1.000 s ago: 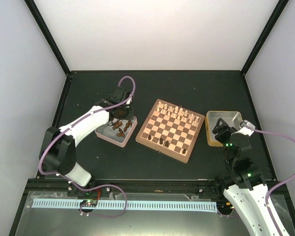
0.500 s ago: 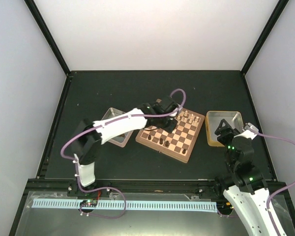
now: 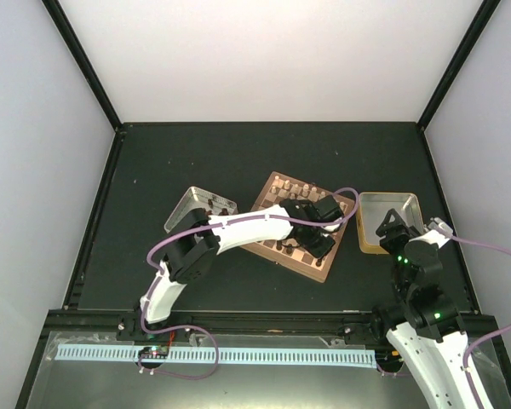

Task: Set up the chess pieces on the board
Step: Place the chess piece on the chessboard.

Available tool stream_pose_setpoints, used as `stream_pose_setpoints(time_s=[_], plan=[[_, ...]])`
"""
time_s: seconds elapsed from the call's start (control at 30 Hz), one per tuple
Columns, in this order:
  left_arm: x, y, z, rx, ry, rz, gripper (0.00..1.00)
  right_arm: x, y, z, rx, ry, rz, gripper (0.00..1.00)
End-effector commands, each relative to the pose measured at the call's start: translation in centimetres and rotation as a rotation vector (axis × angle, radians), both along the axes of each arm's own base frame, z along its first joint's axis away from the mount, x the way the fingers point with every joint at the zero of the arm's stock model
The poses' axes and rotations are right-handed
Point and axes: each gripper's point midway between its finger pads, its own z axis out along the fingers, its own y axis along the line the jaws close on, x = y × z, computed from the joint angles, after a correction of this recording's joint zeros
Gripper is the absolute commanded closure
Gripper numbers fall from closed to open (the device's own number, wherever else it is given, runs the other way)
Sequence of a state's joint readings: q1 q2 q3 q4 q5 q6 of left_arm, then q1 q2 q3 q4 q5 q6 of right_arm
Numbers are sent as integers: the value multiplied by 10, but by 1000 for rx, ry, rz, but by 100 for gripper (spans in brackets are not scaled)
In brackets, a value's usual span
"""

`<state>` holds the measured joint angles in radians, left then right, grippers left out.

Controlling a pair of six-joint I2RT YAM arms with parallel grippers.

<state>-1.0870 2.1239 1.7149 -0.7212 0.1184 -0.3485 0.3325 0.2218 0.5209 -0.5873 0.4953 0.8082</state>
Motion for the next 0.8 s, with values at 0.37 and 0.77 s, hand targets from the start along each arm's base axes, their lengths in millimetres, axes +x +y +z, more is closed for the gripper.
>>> stream_pose_setpoints(time_s=[0.37, 0.77], plan=[[-2, -7, -13, 14, 38, -17, 84, -5, -9, -2, 11, -14, -47, 20], [3, -9, -16, 33, 28, -3, 76, -2, -5, -4, 7, -4, -29, 20]])
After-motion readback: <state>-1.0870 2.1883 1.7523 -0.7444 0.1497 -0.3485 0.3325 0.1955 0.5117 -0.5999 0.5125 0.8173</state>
